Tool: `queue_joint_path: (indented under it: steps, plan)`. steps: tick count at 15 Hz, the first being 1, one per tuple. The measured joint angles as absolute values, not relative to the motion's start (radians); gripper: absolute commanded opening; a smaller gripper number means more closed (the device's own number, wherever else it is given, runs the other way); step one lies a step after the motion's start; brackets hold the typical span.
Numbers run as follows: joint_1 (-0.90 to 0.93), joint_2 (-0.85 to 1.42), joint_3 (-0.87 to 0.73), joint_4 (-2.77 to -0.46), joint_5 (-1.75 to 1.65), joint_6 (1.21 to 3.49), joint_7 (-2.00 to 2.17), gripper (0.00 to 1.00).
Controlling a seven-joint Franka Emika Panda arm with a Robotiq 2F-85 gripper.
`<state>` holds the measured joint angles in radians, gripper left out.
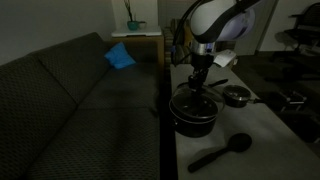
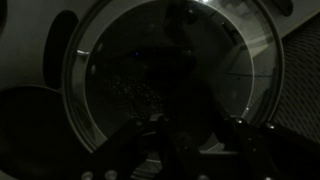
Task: Take the lid off the coffee table and place it on the big pot
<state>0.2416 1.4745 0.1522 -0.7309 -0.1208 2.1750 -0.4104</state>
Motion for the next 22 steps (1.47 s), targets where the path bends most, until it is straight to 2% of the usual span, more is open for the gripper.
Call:
queue_joint_path:
  steps: [1,2,22]
  plan:
    - [0.242,1.474,0.152,-0.731,-0.121,2.175,-0.41,0.39]
    - [0.243,1.474,0.152,-0.731,-0.121,2.175,-0.41,0.14]
    - [0.227,1.482,0.139,-0.754,-0.121,2.32,-0.42,0.14]
